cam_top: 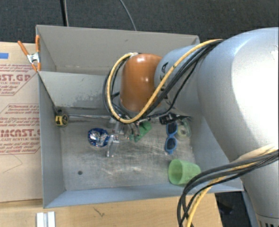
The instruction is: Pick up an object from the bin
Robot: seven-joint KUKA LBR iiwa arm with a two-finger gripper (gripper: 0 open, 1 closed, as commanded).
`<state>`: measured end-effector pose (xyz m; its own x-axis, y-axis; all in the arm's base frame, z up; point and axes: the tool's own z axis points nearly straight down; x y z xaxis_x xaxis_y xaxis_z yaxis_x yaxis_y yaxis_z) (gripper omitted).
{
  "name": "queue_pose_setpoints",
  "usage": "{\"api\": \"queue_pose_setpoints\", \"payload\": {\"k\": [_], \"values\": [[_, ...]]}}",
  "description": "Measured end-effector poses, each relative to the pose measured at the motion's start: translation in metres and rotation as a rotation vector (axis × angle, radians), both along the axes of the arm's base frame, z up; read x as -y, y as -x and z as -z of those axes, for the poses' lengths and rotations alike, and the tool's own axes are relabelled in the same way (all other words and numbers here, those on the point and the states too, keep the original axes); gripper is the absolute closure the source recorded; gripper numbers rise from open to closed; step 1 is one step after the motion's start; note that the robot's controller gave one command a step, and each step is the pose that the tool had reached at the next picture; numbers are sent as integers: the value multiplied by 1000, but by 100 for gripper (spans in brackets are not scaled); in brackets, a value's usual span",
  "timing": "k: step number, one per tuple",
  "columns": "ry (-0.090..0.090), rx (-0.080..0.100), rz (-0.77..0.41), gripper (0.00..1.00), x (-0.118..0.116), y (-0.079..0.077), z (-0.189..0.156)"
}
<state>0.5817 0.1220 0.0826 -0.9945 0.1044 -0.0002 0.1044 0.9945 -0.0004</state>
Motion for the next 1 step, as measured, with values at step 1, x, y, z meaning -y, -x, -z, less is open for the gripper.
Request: {"api": "queue_pose_setpoints", "payload": {"k": [1], "values": [[-1,11,99,0,-26,-3,9]]}}
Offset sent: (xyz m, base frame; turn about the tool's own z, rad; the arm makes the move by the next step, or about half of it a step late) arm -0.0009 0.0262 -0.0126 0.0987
